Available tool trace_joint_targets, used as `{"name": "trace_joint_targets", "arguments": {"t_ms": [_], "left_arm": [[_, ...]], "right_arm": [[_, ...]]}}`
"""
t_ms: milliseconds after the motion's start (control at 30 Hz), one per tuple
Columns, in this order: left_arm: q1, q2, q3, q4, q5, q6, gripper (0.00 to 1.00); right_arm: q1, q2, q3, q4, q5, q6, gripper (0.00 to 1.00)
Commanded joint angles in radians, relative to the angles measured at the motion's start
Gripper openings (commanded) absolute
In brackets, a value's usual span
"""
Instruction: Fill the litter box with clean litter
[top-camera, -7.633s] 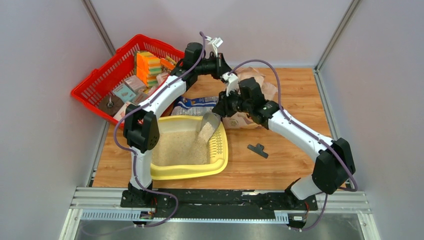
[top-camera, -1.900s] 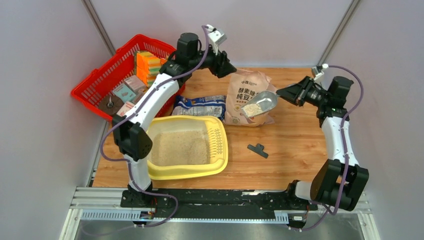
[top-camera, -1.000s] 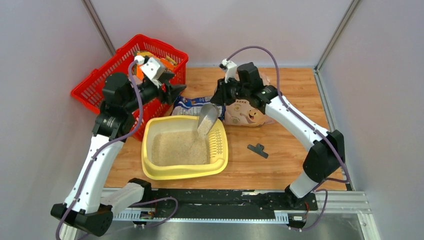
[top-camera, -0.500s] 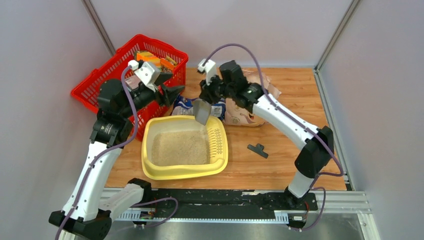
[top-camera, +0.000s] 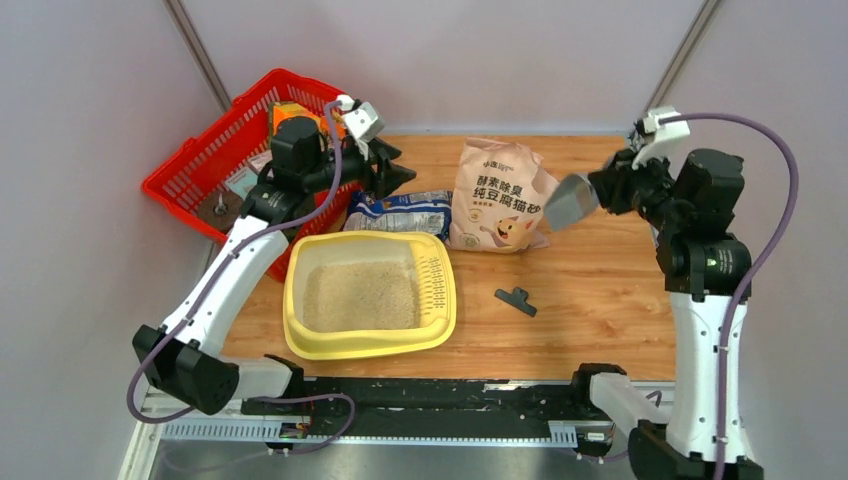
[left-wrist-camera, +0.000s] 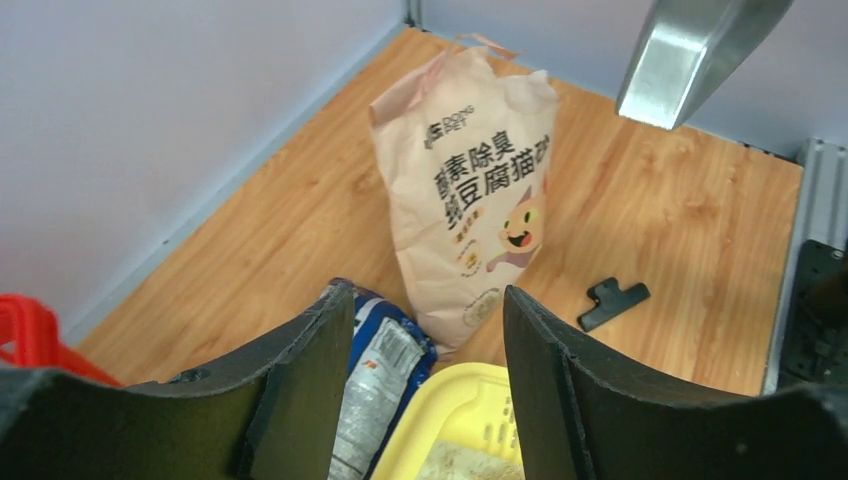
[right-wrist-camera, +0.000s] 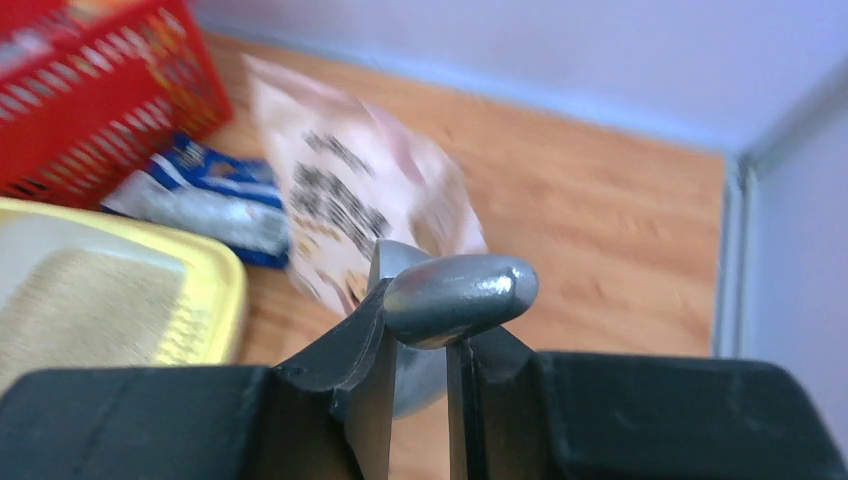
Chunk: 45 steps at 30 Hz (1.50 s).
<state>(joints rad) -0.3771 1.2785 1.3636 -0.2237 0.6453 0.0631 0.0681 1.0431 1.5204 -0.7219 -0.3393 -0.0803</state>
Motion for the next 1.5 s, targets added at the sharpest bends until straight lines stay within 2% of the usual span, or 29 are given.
{"name": "trace_joint_targets", "arguments": {"t_ms": [0,33,67,133,200,333,467,567,600,667,833,967,1067,1200,1467], "left_arm": [[-0.052,0.031,0.069,0.055,0.059,0.017,0.63],[-0.055,0.051,0.074,0.063,0.072,0.008,0.62],[-0.063,0.058,0.084,0.075,0.083,-0.012,0.62],[-0.072,0.079,0.094,0.078,0.082,-0.016,0.62],[-0.078,0.088,0.101,0.072,0.082,-0.008,0.61],[-0.083,0.084,0.094,0.054,0.071,0.003,0.61],[-0.083,0.064,0.072,0.027,0.068,0.038,0.61],[-0.085,0.058,0.074,-0.002,0.068,0.066,0.61],[-0.085,0.058,0.074,-0.006,0.065,0.07,0.61],[-0.085,0.059,0.075,-0.016,0.065,0.081,0.61],[-0.086,0.079,0.091,-0.025,0.062,0.09,0.61],[-0.086,0.107,0.127,-0.048,0.059,0.11,0.61],[-0.086,0.143,0.164,-0.052,0.057,0.139,0.62],[-0.088,0.249,0.244,-0.065,0.051,0.181,0.66],[-0.097,0.508,0.551,-0.151,0.076,0.267,0.71]], "right_arm": [[-0.226,0.026,-0.132,-0.403,-0.203,-0.143,0.0],[-0.294,0.044,-0.17,-0.474,-0.249,-0.189,0.0],[-0.329,0.098,-0.18,-0.614,-0.297,-0.307,0.0],[-0.388,0.139,-0.233,-0.671,-0.314,-0.354,0.0],[-0.396,0.193,-0.264,-0.648,-0.253,-0.383,0.0],[-0.396,0.293,-0.316,-0.44,-0.078,-0.369,0.02],[-0.396,0.518,-0.223,-0.432,-0.082,-0.412,0.07],[-0.399,0.69,-0.082,-0.448,-0.092,-0.412,0.15],[-0.401,0.753,-0.024,-0.45,-0.083,-0.412,0.23],[-0.401,0.8,0.035,-0.435,-0.067,-0.412,0.36],[-0.404,0.96,0.188,-0.435,-0.029,-0.412,0.53],[-0.403,0.953,0.26,-0.401,-0.038,-0.362,0.66],[-0.396,0.884,0.316,-0.367,-0.124,-0.261,0.7],[-0.326,0.809,0.354,-0.356,-0.243,-0.13,0.72],[-0.215,0.678,0.25,-0.237,-0.346,0.115,0.74]]}}
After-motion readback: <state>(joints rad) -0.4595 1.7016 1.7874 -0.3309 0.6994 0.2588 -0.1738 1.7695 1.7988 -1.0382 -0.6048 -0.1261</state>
